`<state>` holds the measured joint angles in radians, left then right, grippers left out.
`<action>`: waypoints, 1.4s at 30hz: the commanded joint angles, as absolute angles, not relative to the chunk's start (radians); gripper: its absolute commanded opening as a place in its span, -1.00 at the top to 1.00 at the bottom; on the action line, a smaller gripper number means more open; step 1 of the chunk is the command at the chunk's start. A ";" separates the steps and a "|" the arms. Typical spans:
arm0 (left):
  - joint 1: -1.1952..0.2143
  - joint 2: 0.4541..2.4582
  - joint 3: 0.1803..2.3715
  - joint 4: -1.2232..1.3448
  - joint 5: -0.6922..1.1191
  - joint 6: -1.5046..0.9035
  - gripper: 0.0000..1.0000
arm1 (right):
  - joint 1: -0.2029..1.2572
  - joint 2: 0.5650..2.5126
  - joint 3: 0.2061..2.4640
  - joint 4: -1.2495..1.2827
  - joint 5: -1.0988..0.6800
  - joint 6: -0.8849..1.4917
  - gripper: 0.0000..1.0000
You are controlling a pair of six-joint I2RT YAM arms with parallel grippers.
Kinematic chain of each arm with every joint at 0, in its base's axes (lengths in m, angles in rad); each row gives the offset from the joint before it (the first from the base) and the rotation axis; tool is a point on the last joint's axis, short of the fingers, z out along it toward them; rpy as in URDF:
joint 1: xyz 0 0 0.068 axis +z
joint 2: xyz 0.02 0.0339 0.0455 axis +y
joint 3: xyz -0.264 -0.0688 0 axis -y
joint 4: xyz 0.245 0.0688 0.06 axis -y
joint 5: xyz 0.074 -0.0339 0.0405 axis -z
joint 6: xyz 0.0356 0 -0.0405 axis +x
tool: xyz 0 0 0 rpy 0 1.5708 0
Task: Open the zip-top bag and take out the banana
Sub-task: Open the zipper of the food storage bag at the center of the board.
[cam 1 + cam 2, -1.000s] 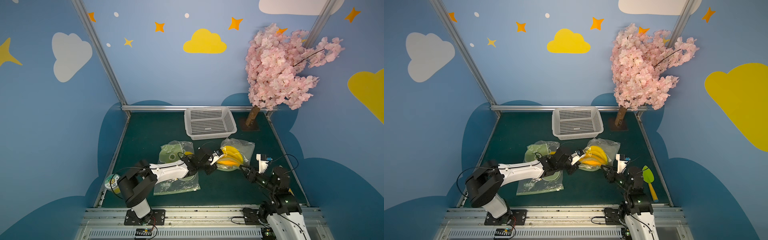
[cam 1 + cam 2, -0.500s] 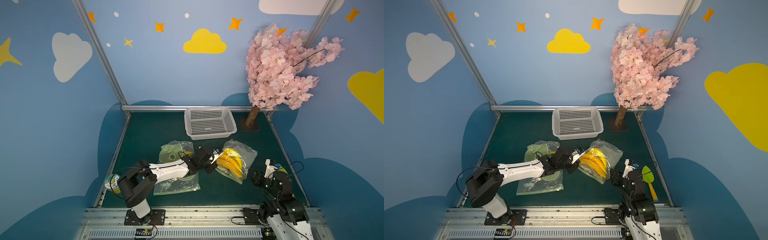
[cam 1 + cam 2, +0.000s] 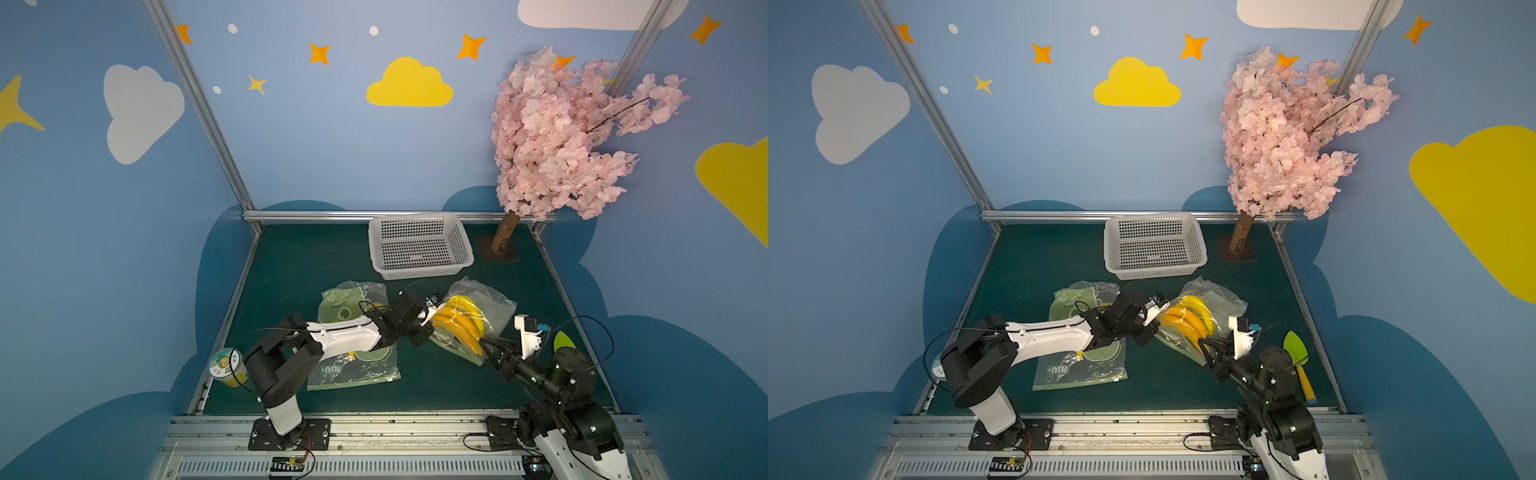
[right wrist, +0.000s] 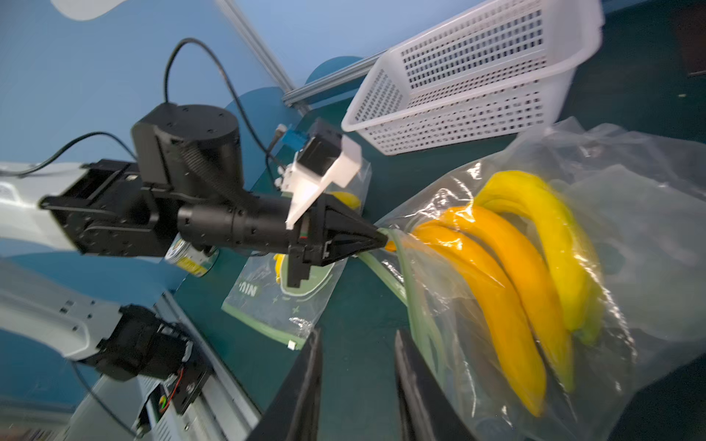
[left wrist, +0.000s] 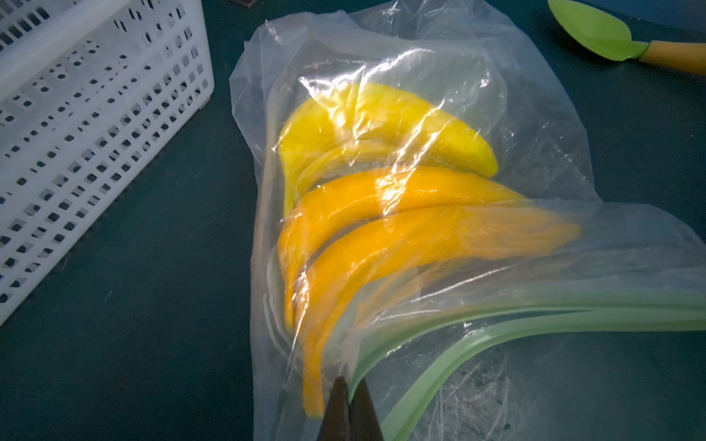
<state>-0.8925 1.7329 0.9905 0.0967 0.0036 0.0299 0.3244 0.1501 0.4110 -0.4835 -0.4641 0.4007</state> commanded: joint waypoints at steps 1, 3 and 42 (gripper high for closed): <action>-0.876 1.747 1.026 0.097 0.033 0.000 0.95 | 0.413 0.266 0.417 -0.392 -0.496 0.324 0.36; -0.870 1.747 1.035 0.088 0.038 -0.006 0.95 | 0.532 0.370 0.430 -0.346 -0.391 0.275 0.34; -0.841 1.717 0.939 0.207 0.227 -0.199 0.95 | 0.764 1.186 0.519 -0.169 0.225 0.299 0.35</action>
